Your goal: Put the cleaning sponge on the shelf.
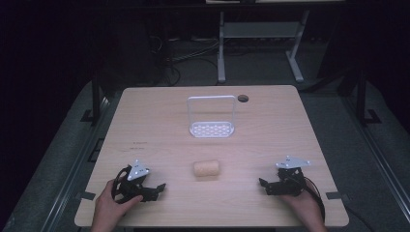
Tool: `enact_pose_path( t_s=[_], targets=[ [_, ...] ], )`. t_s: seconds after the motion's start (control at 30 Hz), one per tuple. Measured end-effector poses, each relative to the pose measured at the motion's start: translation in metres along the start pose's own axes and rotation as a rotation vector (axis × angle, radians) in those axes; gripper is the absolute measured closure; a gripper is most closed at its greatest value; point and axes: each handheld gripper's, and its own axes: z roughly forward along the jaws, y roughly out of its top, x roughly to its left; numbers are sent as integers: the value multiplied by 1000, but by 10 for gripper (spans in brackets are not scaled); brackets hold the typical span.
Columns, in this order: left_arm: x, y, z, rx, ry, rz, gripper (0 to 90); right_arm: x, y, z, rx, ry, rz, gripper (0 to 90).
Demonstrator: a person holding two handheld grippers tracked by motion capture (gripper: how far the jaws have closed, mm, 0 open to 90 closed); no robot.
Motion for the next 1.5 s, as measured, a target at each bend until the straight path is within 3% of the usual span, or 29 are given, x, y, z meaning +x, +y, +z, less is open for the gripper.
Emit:
enact_pose_path(
  t_s=[0.3,0.6,1.5],
  targets=[
    [0,0,0,0,0,0,129,-1,0,0,-2,8,-7,67],
    [0,0,0,0,0,0,129,0,4,-2,39,43,-26,72],
    [0,0,0,0,-1,0,129,-3,30,-10,-28,113,-108,71]
  ],
)
